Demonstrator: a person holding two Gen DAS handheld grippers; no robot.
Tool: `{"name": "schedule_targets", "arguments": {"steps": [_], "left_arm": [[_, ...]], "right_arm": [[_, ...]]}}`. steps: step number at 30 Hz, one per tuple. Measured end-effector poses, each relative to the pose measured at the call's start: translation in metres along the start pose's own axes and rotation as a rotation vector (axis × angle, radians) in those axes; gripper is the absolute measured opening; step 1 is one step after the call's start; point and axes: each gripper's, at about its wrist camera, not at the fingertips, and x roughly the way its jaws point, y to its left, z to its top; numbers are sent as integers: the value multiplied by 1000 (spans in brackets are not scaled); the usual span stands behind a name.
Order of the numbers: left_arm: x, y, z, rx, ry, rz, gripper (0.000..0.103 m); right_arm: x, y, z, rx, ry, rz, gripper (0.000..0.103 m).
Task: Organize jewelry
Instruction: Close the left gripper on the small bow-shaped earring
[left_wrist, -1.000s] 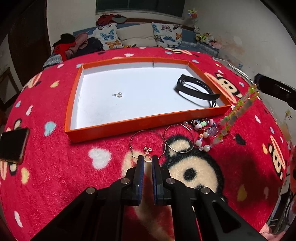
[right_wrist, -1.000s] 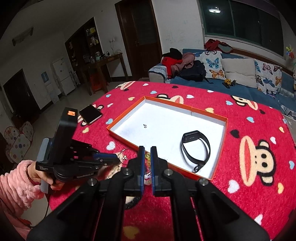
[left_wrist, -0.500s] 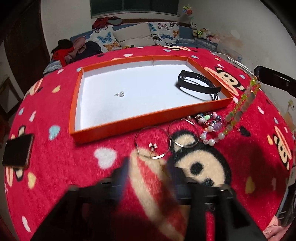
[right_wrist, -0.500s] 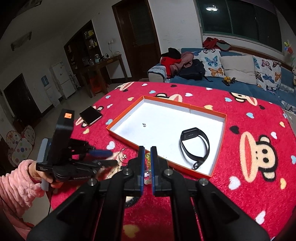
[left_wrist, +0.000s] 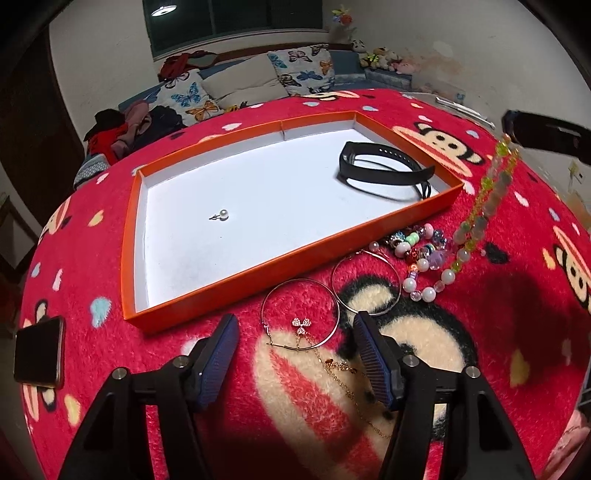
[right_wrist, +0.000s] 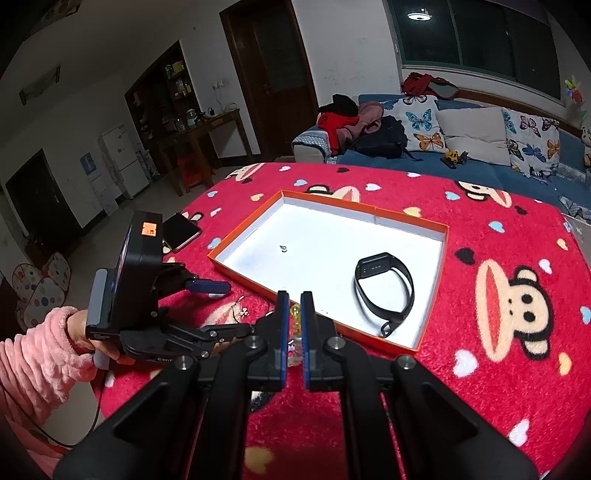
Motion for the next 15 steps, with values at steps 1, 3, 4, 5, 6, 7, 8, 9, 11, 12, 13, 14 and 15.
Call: {"name": "schedule_targets", "arguments": {"steps": [1, 3, 4, 5, 6, 7, 8, 9, 11, 12, 13, 14, 15], "left_arm": [[2, -1, 0, 3, 2, 0, 61], [4, -1, -1, -3, 1, -9, 59], [4, -2, -2, -3, -2, -12, 56], [5, -2, -2, -1, 0, -9, 55], [4, -3, -3, 0, -5, -12, 55], [1, -3, -5, 0, -12, -18, 52], [-2, -3, -6, 0, -20, -22, 50], [-4, -3, -7, 0, -28, -29, 47], [-8, -2, -8, -5, -34, -37, 39], [-7, -2, -8, -7, -34, -41, 33], [-7, -1, -8, -8, -33, -42, 29], [-6, -1, -7, -11, -31, -40, 28], [-4, 0, -7, -13, -31, -38, 26]], "right_arm": [[1, -1, 0, 5, 2, 0, 6], [2, -2, -1, 13, 4, 3, 7], [2, -3, -1, 15, 6, 5, 7], [3, -3, -1, 13, 7, 5, 7], [3, -2, -1, 10, 8, 3, 7], [3, -2, -1, 9, 9, 4, 7], [3, -2, -1, 8, 8, 6, 6], [2, -3, -1, 6, 6, 5, 7], [3, -3, 0, 10, 4, 6, 7], [3, -4, 0, 13, 3, 8, 7], [4, -4, 0, 15, 1, 9, 7], [5, -4, 0, 16, 1, 11, 7], [6, -4, 1, 18, 0, 14, 7]]}}
